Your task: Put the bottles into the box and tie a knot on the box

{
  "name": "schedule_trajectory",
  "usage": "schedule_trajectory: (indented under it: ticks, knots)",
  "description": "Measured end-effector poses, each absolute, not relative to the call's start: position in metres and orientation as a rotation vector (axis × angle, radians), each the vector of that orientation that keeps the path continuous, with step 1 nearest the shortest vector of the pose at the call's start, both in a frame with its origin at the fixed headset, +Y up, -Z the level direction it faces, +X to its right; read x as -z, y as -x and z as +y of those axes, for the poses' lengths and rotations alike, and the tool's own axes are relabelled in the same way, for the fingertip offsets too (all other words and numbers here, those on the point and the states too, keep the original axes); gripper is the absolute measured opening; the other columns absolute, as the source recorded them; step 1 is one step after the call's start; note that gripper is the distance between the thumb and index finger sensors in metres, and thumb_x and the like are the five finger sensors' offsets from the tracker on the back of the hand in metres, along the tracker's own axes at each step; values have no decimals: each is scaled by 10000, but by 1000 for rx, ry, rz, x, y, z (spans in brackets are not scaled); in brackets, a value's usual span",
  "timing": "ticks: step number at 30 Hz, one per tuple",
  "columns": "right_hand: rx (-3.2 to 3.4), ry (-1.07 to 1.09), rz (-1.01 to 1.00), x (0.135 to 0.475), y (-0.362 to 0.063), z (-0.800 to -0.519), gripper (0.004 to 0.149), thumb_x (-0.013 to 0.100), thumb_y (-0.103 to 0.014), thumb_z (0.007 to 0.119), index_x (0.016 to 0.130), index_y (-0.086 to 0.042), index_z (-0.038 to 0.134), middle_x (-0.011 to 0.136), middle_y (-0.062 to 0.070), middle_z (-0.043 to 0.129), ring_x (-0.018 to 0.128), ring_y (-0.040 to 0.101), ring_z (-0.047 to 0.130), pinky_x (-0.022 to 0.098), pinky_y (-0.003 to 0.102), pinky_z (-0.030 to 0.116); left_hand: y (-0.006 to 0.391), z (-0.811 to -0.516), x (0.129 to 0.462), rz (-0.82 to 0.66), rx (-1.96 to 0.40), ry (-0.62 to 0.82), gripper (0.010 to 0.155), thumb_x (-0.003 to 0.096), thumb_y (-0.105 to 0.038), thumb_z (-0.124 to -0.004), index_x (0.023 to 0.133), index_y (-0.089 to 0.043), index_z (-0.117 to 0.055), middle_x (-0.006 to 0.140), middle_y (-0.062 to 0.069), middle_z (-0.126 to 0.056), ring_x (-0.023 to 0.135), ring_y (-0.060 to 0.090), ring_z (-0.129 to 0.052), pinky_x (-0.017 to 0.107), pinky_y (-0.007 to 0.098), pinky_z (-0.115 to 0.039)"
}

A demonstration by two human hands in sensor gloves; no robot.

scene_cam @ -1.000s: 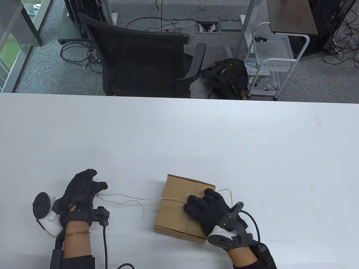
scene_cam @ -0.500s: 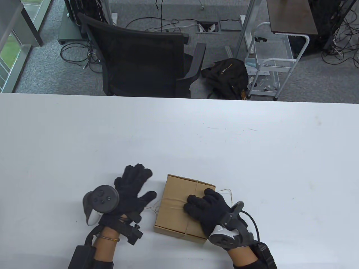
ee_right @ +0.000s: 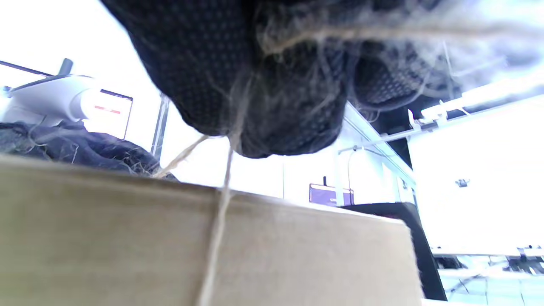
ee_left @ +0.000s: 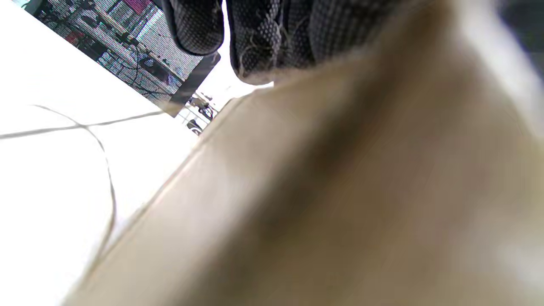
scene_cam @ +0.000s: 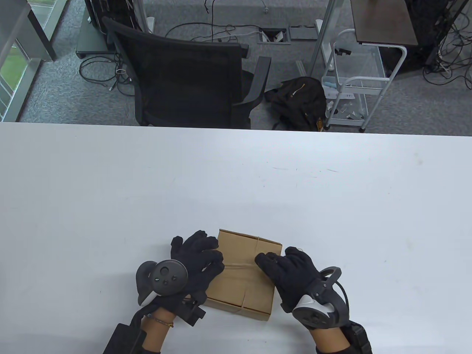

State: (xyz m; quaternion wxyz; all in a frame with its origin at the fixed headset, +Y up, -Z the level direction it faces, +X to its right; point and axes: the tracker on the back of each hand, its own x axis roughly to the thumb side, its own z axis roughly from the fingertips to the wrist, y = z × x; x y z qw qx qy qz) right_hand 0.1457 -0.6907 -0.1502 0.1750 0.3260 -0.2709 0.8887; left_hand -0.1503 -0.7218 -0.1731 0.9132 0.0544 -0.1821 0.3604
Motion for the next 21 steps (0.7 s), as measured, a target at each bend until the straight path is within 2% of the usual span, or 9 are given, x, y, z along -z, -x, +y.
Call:
schedule_trajectory:
  ticks: [5,7,8,10,12,13,14,17,21]
  knots:
    - [-2547,-749,-658,151,-163,-684,437,370,-239,949,802,-176,953,638,78,1053,390,183,1034,485,498,841,161,-725,172,-303,-695,-128,450,463,-379,-902,828,-118,-937,1038,146,-877,1004,515,-795,658,832,-501]
    - [-2560,-686,-554,151,-164,-685,436,381,-246,940,812,-178,942,647,70,1049,413,197,1063,479,500,861,163,-729,171,-298,-708,-117,459,478,-390,-876,850,-123,-908,1048,155,-861,986,515,-816,659,817,-538]
    - [-2533,-685,-532,151,-161,-688,434,384,-240,937,813,-176,943,654,71,1048,431,220,1072,471,511,869,161,-731,171,-326,-745,-106,482,482,-403,-871,886,-141,-886,1072,171,-839,999,525,-793,664,808,-543]
    - [-2554,-660,-496,152,-157,-692,433,388,-238,934,815,-171,941,655,74,1048,439,247,1079,454,526,882,155,-732,170,-340,-772,-70,647,482,-452,-868,1054,-172,-756,1155,217,-720,1030,550,-720,674,793,-543]
    - [-2560,-677,-493,152,-151,-696,435,392,-236,930,822,-170,935,660,77,1043,448,279,1076,449,544,880,143,-729,169,-376,-721,-43,712,462,-483,-897,1094,-195,-738,1188,222,-678,1061,559,-666,679,798,-531]
    - [-2571,-678,-520,152,-151,-696,437,392,-235,930,824,-170,933,662,74,1042,452,274,1077,455,539,880,138,-727,168,-374,-668,-38,688,456,-489,-907,1064,-190,-785,1185,222,-687,1052,557,-685,680,779,-567]
    - [-2562,-693,-530,153,-150,-696,439,389,-232,931,823,-166,933,660,78,1043,456,273,1076,466,533,875,131,-726,167,-359,-610,-46,603,457,-447,-922,996,-186,-856,1175,220,-697,1030,547,-727,681,745,-616]
    - [-2561,-690,-577,155,-151,-700,449,386,-230,934,830,-167,925,667,73,1040,458,243,1073,502,503,860,124,-723,165,-350,-582,-108,457,466,-377,-922,892,-212,-896,1128,217,-758,900,465,-902,627,631,-768]
    - [-2542,-715,-612,162,-154,-705,462,384,-196,923,846,-183,911,708,61,1026,511,241,1062,555,493,821,117,-720,160,-332,-473,-146,446,494,-359,-865,900,-176,-873,1093,182,-782,815,454,-934,580,575,-802]
